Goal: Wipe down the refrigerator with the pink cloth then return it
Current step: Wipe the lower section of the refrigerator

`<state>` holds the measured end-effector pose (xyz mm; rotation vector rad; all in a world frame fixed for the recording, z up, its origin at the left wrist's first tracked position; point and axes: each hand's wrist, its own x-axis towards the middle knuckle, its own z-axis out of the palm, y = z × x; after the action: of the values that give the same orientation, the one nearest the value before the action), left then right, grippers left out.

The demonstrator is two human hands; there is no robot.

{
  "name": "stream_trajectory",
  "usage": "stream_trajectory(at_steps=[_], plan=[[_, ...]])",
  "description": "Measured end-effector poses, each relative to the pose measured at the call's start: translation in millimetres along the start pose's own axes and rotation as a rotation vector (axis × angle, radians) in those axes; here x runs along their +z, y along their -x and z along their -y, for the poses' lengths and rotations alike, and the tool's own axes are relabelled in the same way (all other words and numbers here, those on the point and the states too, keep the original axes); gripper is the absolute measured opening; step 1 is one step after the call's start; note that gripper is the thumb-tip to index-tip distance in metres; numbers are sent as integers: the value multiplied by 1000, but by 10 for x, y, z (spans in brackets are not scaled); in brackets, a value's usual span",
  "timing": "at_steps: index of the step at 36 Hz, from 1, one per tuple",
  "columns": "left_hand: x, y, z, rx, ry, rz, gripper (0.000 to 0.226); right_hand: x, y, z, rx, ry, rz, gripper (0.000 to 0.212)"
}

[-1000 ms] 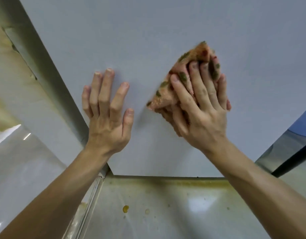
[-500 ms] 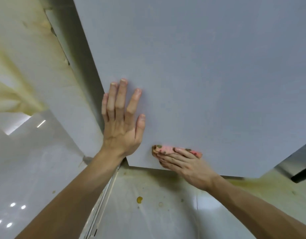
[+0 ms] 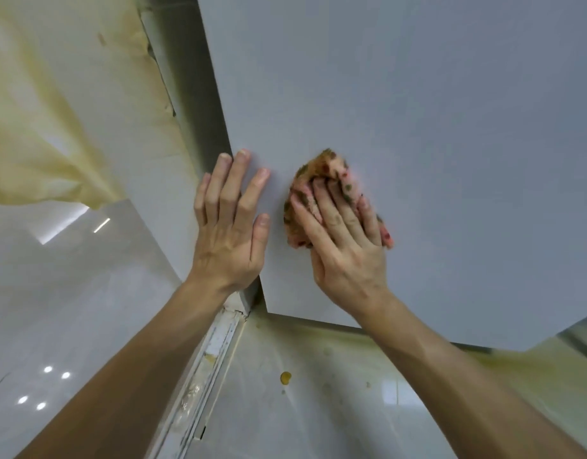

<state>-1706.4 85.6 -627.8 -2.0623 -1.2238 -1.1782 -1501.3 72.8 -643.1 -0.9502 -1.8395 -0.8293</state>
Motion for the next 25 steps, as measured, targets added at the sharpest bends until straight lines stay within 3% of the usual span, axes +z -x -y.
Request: stream_trajectory(at_steps=[5, 10, 13, 17, 25], plan=[[-58, 64, 87, -82, 31, -22, 54, 199, 668, 36, -258, -4, 323, 67], [-110, 125, 210, -151, -20, 22, 56, 227, 1164, 110, -347, -18, 666, 82], [-92, 127, 258, -176, -56, 49, 57, 197, 1220, 88, -367, -55, 740, 83], [-60, 130, 322, -205, -70, 73, 63, 96, 1036, 36, -317, -126, 640, 72], [-102, 116, 374, -256, 25, 16, 67, 49, -214, 174, 7, -80, 43, 70]])
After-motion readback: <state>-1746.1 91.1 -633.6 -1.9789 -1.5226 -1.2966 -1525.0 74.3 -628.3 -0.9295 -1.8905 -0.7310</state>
